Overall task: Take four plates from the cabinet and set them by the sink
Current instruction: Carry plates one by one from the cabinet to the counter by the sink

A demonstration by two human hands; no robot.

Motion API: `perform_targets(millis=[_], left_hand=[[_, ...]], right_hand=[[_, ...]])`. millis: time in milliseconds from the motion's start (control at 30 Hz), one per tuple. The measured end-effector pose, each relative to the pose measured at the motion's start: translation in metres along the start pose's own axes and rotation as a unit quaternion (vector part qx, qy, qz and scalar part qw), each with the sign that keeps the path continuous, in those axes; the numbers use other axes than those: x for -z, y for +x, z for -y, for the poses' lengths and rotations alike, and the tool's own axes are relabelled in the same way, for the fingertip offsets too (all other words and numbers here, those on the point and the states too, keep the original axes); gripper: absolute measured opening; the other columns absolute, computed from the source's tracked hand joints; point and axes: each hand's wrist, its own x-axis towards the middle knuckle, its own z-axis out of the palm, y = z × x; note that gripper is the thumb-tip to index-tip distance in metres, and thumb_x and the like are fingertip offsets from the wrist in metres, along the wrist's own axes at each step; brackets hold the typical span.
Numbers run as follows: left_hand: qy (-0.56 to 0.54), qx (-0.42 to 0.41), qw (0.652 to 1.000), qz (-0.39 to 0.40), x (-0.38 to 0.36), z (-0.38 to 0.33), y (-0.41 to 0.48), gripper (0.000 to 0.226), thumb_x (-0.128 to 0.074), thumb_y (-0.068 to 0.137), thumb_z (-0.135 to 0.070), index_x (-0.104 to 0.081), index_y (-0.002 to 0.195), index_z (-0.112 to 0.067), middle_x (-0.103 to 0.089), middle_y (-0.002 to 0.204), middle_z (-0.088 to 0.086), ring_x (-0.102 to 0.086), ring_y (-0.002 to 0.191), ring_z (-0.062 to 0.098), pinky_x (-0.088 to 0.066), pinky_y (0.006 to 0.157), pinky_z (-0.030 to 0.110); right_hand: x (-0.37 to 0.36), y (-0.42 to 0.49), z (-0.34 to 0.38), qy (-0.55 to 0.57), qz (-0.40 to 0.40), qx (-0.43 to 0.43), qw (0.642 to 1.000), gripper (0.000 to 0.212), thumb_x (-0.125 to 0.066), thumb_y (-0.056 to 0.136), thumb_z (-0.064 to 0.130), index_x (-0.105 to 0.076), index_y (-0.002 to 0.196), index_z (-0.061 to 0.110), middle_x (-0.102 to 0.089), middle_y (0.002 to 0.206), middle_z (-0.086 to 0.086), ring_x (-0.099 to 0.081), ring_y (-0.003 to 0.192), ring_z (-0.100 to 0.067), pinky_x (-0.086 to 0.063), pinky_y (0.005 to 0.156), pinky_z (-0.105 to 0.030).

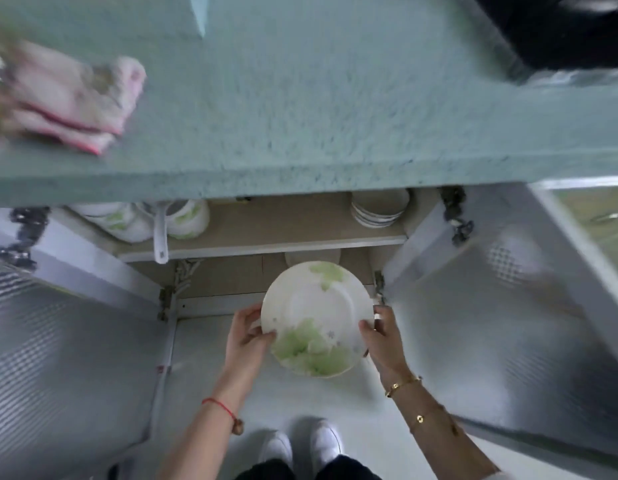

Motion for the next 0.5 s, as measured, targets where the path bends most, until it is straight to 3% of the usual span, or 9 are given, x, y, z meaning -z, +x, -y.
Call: perform_targets(millis=[67,200,300,400,500], left_hand=[[0.015,0.008,1.000,0.003,0.000,-0.033,-0.043,0.055,-0.059,0.077,0.023,-0.056,0.118,-0.013,-0.066,0.123,0.009,-0.064,0.098,0.022,-0.053,0.084,0.040],[0.029,0.010,0.999,0.029,-0.002,-0.110,-0.118,0.055,-0.066,0.079,0.014,-0.057,0.115,-0.026,-0.064,0.130,0.001,-0.064,0.102,0.021,-0.049,0.100,0.051],[0.042,-0.009,0.998,0.046,-0.013,-0.181,-0.172,0.055,-0.067,0.079,0.014,-0.056,0.120,-0.021,-0.063,0.129,0.004,-0.062,0.104,0.021,-0.050,0.101,0.050],[0.050,-0.040,0.995,0.076,-0.028,-0.242,-0.216,0.057,-0.066,0.079,0.015,-0.053,0.125,-0.015,-0.062,0.129,0.009,-0.060,0.101,0.019,-0.050,0.100,0.049],[0.060,-0.071,0.988,0.123,-0.047,-0.291,-0.254,0.056,-0.072,0.074,0.003,-0.055,0.124,-0.017,-0.064,0.126,0.007,-0.062,0.107,0.021,-0.052,0.100,0.049]], right_hand=[[0.022,-0.039,0.037,-0.008,0.005,0.009,1.000,0.029,-0.054,0.088,-0.001,-0.050,0.084,0.027,-0.053,0.068,-0.004,-0.049,0.062,-0.023,-0.040,0.047,-0.028],[0.066,-0.108,0.115,0.011,-0.008,0.017,1.000,0.017,-0.053,0.081,0.013,-0.050,0.090,0.028,-0.047,0.071,-0.006,-0.042,0.066,-0.021,-0.035,0.059,-0.033],[0.100,-0.161,0.174,0.054,-0.032,0.014,0.998,0.017,-0.052,0.078,0.016,-0.052,0.088,0.030,-0.051,0.075,-0.005,-0.046,0.069,-0.021,-0.039,0.062,-0.036],[0.132,-0.202,0.222,0.077,-0.060,0.045,0.994,0.022,-0.051,0.089,0.006,-0.051,0.089,0.028,-0.052,0.077,-0.005,-0.046,0.067,-0.018,-0.039,0.055,-0.028],[0.166,-0.237,0.260,0.110,-0.106,0.077,0.985,0.022,-0.049,0.092,0.003,-0.053,0.099,0.024,-0.055,0.078,-0.006,-0.047,0.063,-0.017,-0.042,0.050,-0.024]])
